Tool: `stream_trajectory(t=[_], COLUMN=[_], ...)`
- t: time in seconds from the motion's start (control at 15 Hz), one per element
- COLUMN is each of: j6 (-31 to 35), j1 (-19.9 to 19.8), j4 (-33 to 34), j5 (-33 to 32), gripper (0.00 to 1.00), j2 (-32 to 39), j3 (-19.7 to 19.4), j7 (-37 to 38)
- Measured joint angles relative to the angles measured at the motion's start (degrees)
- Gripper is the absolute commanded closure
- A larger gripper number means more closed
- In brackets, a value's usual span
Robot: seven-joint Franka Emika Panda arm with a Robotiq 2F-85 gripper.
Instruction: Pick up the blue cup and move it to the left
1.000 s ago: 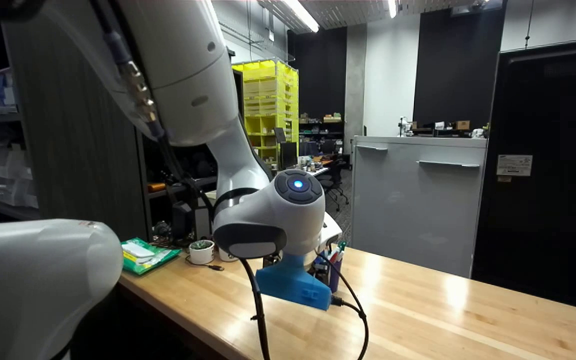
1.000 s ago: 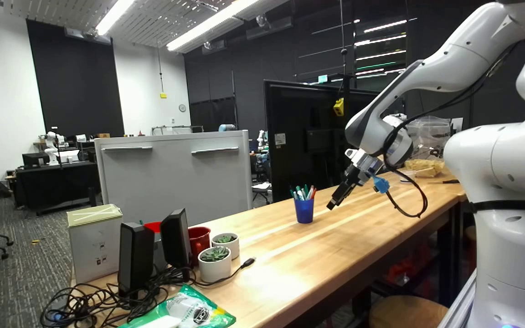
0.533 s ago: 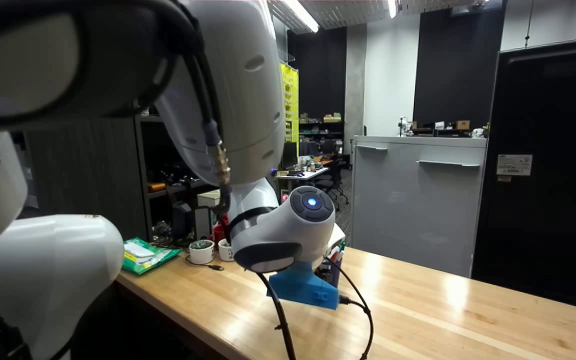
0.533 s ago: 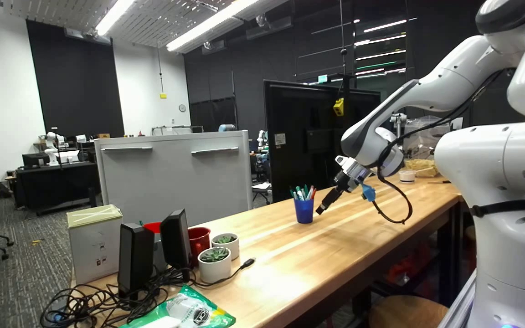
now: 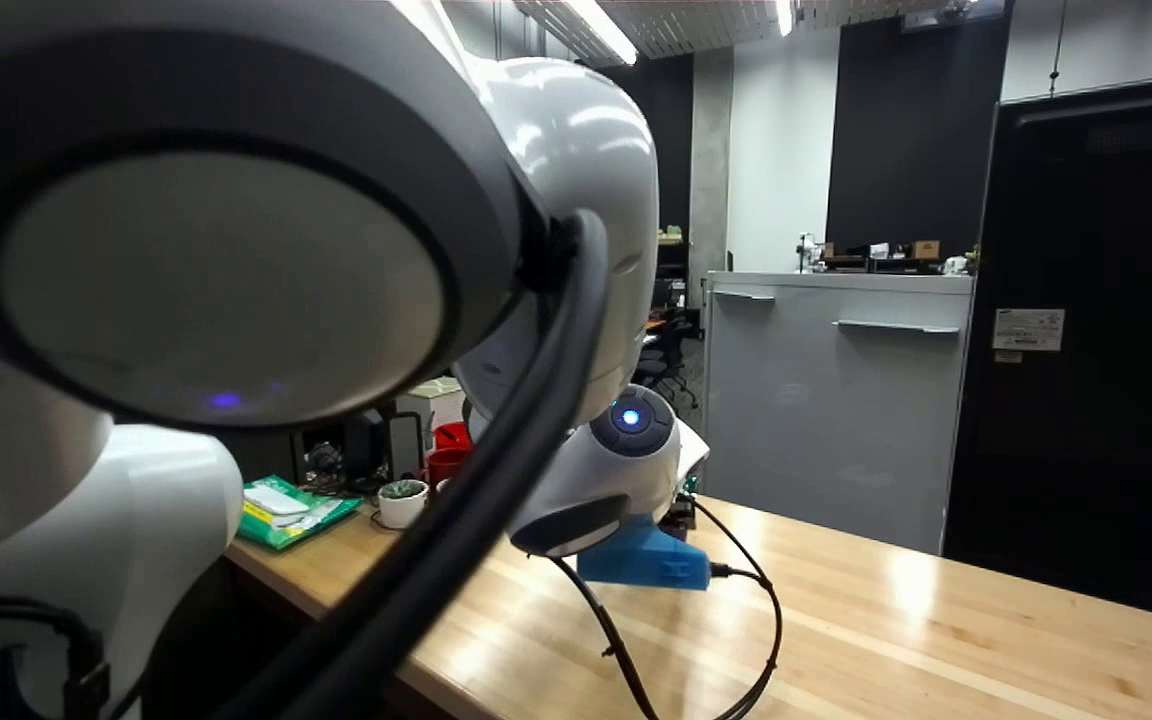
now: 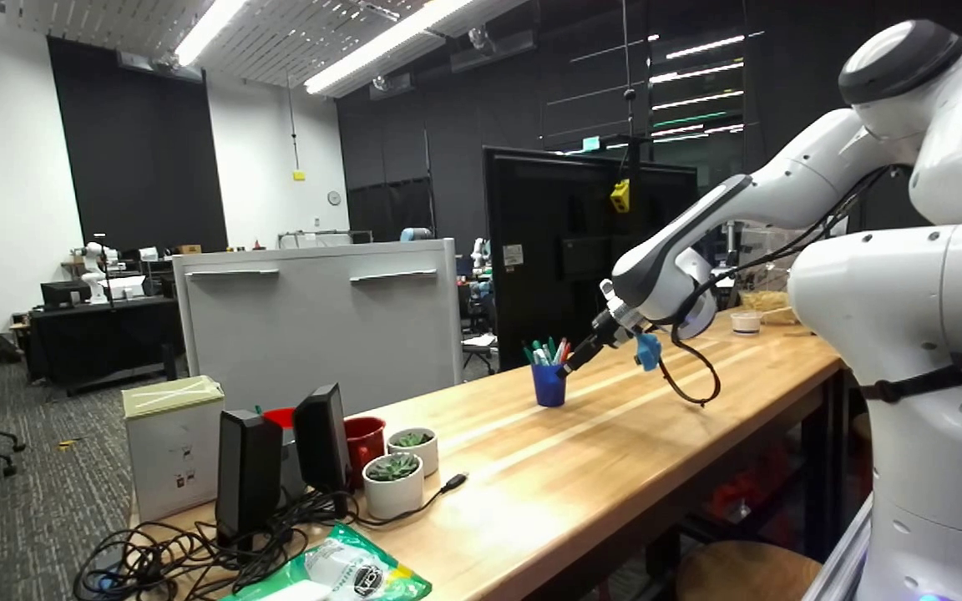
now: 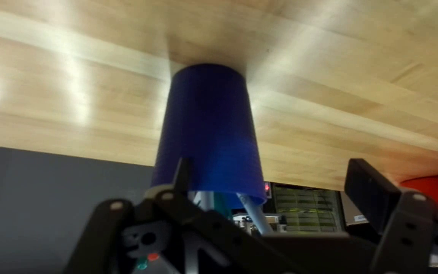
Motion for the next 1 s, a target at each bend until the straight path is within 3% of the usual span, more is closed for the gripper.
stream_trajectory(t=[0.2, 0.47, 1.0], j6=[5.6, 8.3, 8.3], j1=[4.9, 9.7, 13.8], j4=[1.7, 3.9, 8.8], j5=[-1.6, -2.4, -4.6], gripper=[0.0, 0.0, 0.0], j2=[-0.2, -0.3, -1.6], j3=[-3.9, -7.6, -10.3], j7=[1.8, 3.8, 7.0])
